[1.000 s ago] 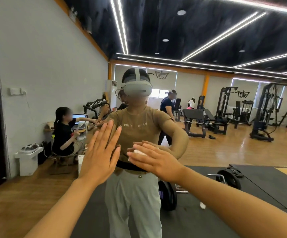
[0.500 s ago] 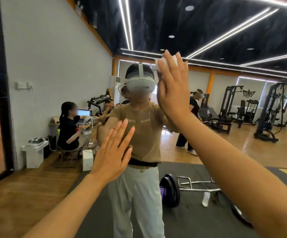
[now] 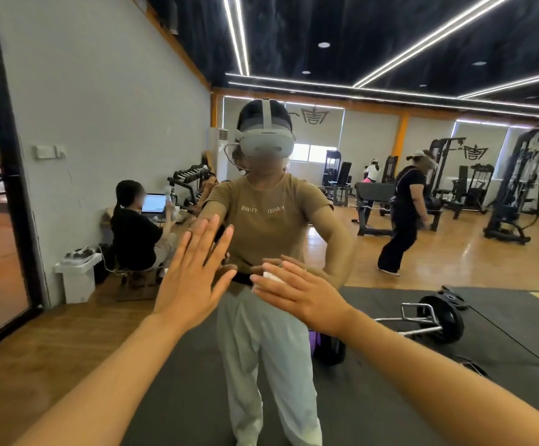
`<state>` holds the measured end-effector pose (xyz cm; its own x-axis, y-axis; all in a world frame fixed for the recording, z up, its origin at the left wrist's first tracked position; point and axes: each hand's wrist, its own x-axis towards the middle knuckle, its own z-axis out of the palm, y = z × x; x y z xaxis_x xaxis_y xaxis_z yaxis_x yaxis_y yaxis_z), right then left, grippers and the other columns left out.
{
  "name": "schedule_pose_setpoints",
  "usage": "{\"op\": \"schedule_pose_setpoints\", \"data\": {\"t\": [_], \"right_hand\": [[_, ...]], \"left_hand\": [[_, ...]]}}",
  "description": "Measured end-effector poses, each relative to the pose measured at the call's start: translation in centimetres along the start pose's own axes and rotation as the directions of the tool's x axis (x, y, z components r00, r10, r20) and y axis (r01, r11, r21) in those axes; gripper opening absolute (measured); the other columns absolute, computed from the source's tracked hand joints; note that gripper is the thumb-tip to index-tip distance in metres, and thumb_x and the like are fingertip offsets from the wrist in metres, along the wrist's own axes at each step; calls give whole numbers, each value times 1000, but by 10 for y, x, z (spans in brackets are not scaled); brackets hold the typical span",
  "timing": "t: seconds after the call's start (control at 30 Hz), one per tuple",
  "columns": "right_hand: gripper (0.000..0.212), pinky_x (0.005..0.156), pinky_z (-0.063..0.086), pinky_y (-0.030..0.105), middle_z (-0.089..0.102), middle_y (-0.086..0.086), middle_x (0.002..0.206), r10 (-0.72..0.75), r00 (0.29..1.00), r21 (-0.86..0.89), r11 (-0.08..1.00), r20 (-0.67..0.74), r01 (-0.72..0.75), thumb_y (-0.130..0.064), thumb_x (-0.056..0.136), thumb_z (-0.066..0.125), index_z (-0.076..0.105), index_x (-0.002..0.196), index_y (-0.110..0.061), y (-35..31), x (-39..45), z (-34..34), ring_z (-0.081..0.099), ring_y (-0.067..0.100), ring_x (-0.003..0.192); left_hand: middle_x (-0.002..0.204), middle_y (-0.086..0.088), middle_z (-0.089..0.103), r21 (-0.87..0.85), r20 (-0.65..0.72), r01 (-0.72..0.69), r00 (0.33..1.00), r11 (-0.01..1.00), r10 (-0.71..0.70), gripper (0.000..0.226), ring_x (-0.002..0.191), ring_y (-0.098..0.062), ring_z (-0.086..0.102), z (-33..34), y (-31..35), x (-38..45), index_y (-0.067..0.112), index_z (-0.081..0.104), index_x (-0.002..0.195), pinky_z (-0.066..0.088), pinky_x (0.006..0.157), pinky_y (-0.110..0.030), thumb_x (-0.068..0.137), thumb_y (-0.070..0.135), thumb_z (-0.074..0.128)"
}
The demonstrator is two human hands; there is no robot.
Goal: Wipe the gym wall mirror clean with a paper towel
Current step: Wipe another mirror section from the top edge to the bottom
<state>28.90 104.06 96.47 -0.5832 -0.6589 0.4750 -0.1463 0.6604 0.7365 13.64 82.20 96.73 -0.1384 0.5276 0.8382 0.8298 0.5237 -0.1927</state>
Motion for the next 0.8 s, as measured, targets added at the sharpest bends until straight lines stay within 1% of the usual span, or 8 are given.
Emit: {"op": "schedule_pose_setpoints", "data": {"t": [0.1, 0.2, 0.27, 0.43, 0.5, 0.6, 0.7, 0.8], "right_hand": [[44, 123, 21, 48, 41, 7, 156, 107, 993, -43, 993, -55, -110, -3, 106, 34, 49, 147, -13, 41, 9, -23, 31, 33, 147], [57, 121, 25, 53, 42, 15, 154, 279, 940, -96, 949, -195, -302, 8, 93, 53, 45, 146, -10, 97, 25, -56, 32, 38, 145], [60, 121, 24, 51, 41, 17, 153, 362, 895, -98, 912, -263, -398, 4, 90, 64, 43, 144, -10, 123, 32, -74, 32, 39, 144], [59, 125, 11, 45, 38, 18, 154, 620, 682, 136, 770, -386, -623, 6, 92, 59, 39, 145, -13, 101, 25, -65, 27, 39, 146], [57, 124, 11, 49, 41, 18, 153, 604, 708, 150, 789, -365, -596, 8, 92, 61, 44, 143, -9, 70, 11, -45, 28, 39, 146], [49, 122, 16, 54, 40, 13, 154, 532, 806, 153, 846, -258, -510, 3, 97, 55, 47, 144, -8, 22, -27, -20, 26, 35, 149], [47, 123, 16, 50, 33, 5, 158, 408, 910, 116, 909, -66, -400, -9, 107, 31, 32, 154, -15, -19, -78, -3, 18, 30, 152], [67, 125, 10, 43, 19, -3, 165, 203, 978, 71, 976, 56, -207, -6, 99, 40, 15, 160, -19, -24, -108, 4, 12, 24, 153]], "left_hand": [[168, -12, 1, -1, 11, 2, 1000, 1000, -2, 72, 155, -27, 5, 1, 0, -1, 15, 7, 161, 8, 125, -44, 102, 48, 31], [168, -13, 1, 4, 23, 43, 999, 999, -43, 71, 155, -28, 4, 0, 6, -2, 13, 8, 161, 5, 125, -44, 102, 46, 31], [168, -12, -1, -28, 26, 92, 995, 995, -91, 69, 155, -27, 1, 0, 12, -2, 14, 8, 161, 1, 125, -42, 103, 43, 31], [167, 2, -14, -316, 17, 268, 961, 910, -277, 70, 154, -17, -12, -4, 43, 3, 18, 7, 160, -8, 124, -31, 102, 37, 41], [168, 1, -13, -368, 29, 261, 963, 892, -269, 71, 154, -17, -12, -3, 55, 2, 20, 7, 161, 0, 125, -39, 101, 37, 42], [168, -5, -8, -348, 29, 218, 975, 912, -222, 70, 155, -22, -10, 7, 68, -4, 22, 8, 161, 9, 124, -50, 100, 39, 38], [168, -5, -9, -319, 32, 214, 976, 923, -215, 69, 155, -25, -9, 13, 80, -8, 20, 13, 161, 0, 125, -42, 100, 39, 38], [169, -8, -3, -304, 18, 175, 984, 936, -178, 66, 155, -25, -5, 14, 90, -10, 15, 18, 160, -6, 125, -36, 100, 35, 39]]}}
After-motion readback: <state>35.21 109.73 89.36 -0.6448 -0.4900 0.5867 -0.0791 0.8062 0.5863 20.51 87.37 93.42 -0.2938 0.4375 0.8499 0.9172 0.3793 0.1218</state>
